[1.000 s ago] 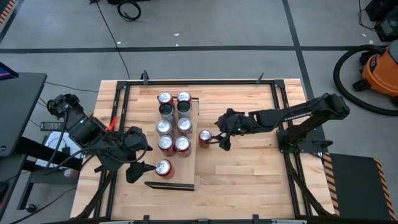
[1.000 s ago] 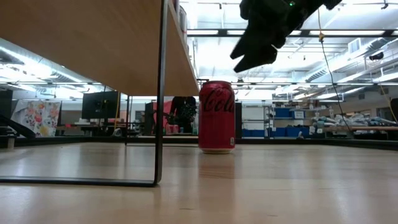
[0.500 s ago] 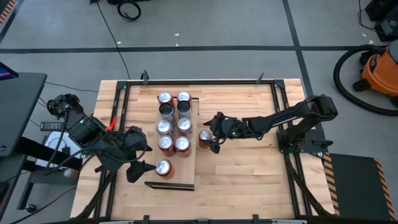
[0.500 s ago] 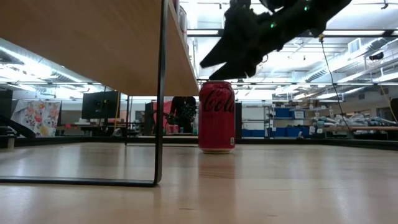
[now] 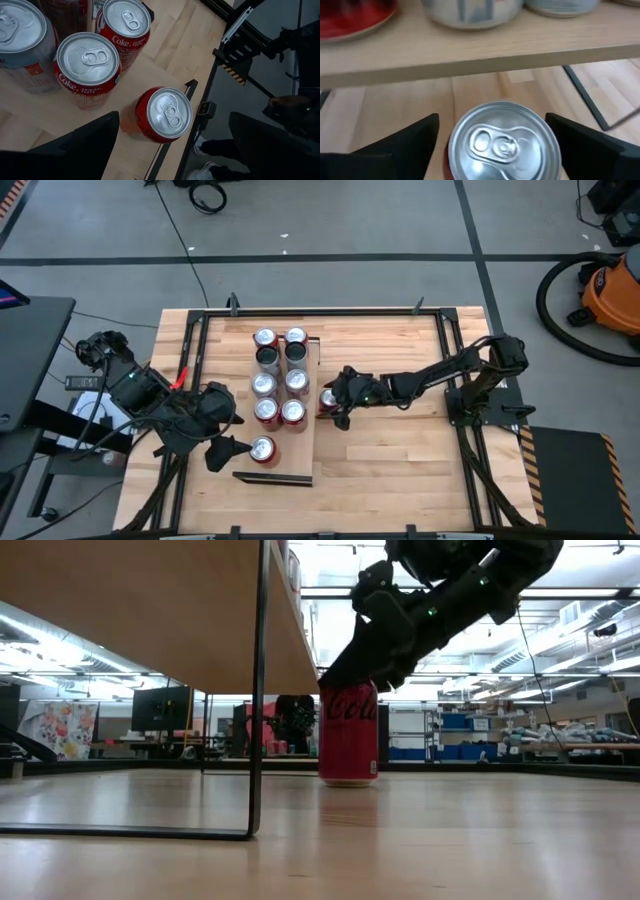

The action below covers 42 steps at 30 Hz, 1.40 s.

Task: Place canned beverage on shelf
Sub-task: Put the red and black soda can aligned with the other red and black soda can on the shelf

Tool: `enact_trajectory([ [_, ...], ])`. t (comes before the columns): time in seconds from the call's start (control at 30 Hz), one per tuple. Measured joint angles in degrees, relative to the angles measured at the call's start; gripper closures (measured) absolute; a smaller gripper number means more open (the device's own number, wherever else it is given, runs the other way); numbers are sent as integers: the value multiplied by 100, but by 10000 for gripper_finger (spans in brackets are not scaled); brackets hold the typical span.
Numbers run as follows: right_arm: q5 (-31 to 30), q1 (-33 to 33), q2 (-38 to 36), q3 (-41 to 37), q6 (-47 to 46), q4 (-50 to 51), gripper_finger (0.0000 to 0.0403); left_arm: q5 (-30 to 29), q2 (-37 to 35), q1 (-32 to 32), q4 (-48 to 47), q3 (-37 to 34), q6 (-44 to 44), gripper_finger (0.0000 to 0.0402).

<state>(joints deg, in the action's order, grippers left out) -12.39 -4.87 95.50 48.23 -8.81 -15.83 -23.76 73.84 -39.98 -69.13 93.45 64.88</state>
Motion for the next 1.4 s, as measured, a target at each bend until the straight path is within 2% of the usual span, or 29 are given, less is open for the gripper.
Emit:
enact_trajectory([
  [0.2, 1067, 167, -8, 9, 329, 50, 102, -1, 0, 0, 0, 0, 54, 13],
  [0.3, 2028, 236, -22, 11, 674, 79, 103, 0, 0, 0, 5, 0, 66, 13],
  [0.43, 3368, 140, -33, 9, 1825, 237, 97, -1, 0, -1, 3, 0, 55, 13],
  [0.5, 3695, 21, -33, 54, 2276, 473, 79, -1, 0, 1, 1, 0, 53, 13],
  [0.67, 3653, -342, -23, 209, 2512, 1303, 54, -1, 0, 4, 3, 0, 61, 13],
  [0.83, 3606, -631, -24, 238, 2209, 1338, 50, -1, 0, 4, 7, 0, 91, 13],
  [1.07, 2827, -737, -316, 238, 1843, 1296, 23, -1, 0, 4, 5, 0, 48, 13],
  [1.23, 2362, -799, -871, 243, 1431, 1325, 16, -1, 0, 5, 5, 0, -3, 13],
  [1.4, 1422, -1160, -1429, 245, 1200, 1960, 23, -1, 0, 4, -6, 0, -91, 13],
])
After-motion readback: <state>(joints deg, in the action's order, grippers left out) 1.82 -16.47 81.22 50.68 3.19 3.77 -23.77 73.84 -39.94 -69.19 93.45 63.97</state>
